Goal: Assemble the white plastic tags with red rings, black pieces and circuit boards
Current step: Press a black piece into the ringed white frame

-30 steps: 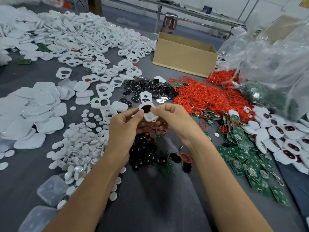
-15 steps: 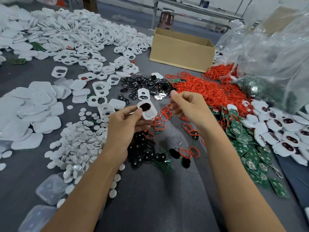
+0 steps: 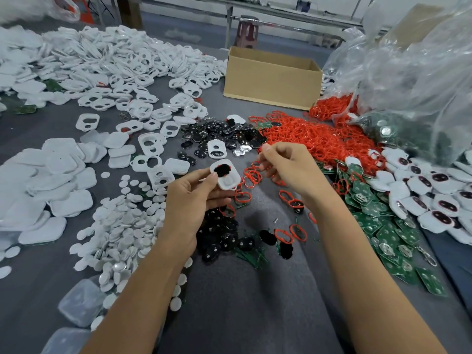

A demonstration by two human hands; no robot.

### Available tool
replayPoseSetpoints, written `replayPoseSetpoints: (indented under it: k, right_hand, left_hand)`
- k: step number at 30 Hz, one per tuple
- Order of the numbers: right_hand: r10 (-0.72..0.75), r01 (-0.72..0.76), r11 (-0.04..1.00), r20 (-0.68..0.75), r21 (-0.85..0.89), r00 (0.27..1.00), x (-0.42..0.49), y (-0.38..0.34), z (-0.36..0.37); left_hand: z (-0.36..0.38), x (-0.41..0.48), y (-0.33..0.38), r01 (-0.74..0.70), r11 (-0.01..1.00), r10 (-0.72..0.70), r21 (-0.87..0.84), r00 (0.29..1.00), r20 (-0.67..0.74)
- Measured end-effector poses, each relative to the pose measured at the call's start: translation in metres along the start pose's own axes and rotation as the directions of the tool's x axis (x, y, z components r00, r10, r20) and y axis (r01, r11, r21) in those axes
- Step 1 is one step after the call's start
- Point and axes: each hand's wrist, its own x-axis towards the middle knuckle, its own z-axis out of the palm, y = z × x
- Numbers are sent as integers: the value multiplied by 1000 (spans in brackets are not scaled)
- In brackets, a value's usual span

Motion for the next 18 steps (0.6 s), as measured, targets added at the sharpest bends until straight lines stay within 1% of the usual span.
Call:
replayPoseSetpoints:
  k: [8, 18]
  right_hand:
    - [14, -14, 1000, -17, 0, 1000, 3, 6, -2]
    - [11, -4, 990, 49, -138, 999, 4, 9, -3]
  left_hand:
    - [0, 1, 1, -1, 1000, 1, 9, 1000, 8]
    - [-1, 0, 0, -11, 999, 10, 40, 999, 38]
